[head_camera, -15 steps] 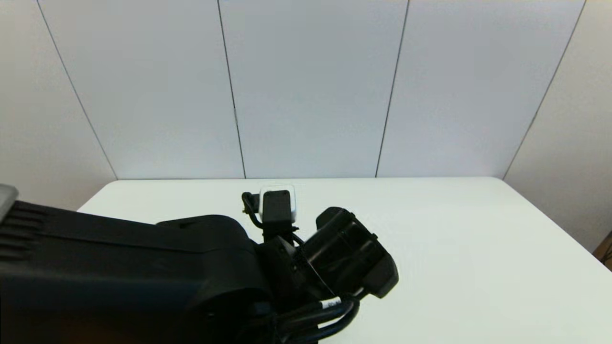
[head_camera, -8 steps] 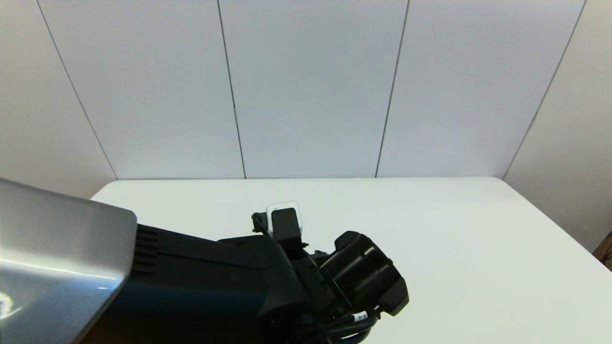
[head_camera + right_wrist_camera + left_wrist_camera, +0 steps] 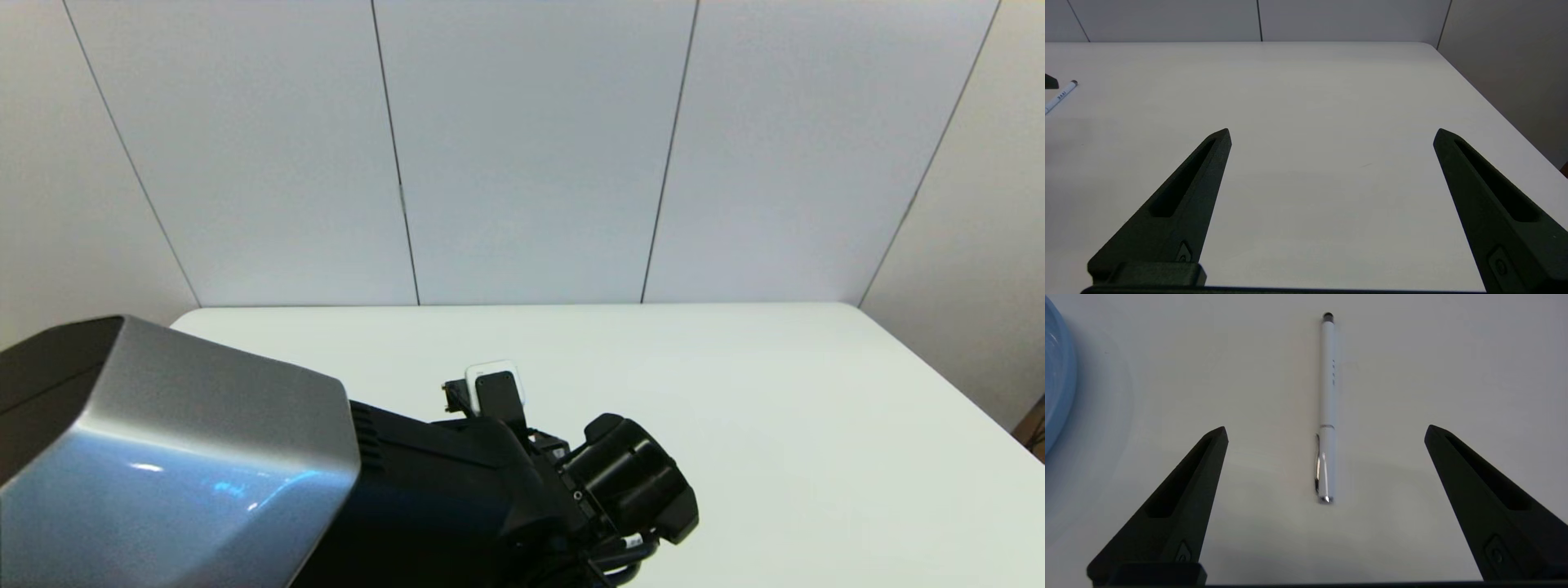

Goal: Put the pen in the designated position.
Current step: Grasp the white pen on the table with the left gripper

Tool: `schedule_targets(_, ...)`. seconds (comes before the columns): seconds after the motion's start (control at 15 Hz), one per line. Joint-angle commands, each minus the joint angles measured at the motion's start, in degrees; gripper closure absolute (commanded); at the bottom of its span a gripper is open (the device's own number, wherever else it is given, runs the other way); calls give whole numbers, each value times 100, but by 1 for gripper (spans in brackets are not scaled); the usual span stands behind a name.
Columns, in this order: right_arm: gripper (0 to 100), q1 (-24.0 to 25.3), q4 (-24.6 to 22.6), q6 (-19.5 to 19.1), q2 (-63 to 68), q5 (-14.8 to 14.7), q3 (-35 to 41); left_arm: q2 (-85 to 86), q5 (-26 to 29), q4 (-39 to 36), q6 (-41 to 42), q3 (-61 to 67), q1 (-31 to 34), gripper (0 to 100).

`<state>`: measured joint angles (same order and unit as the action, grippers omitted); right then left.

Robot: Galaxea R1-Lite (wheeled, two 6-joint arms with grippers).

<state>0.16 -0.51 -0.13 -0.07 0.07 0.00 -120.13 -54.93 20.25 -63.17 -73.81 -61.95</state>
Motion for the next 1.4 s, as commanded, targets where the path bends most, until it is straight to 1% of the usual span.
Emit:
schedule_targets(0.07, 0, 2, -2, -4, 7, -7, 0, -143, -88, 32, -11, -1, 192, 0)
schedule_targets(0.8, 0, 2, -2, -4, 7, 1, 0, -485, -97, -3, -20, -256, 254, 0)
schedule_targets(1.0, 0, 2, -2, -4, 7, 1, 0, -547, -44, -144, -29, -256, 254, 0)
schedule_targets(1.13, 0, 2, -2, -4, 7, 1, 0, -565, 105, -258, -11, -256, 254, 0)
schedule_targets(1.4, 0, 2, -2, -4, 7, 1, 0, -608, 149, -249, 7, -239, 298, 0)
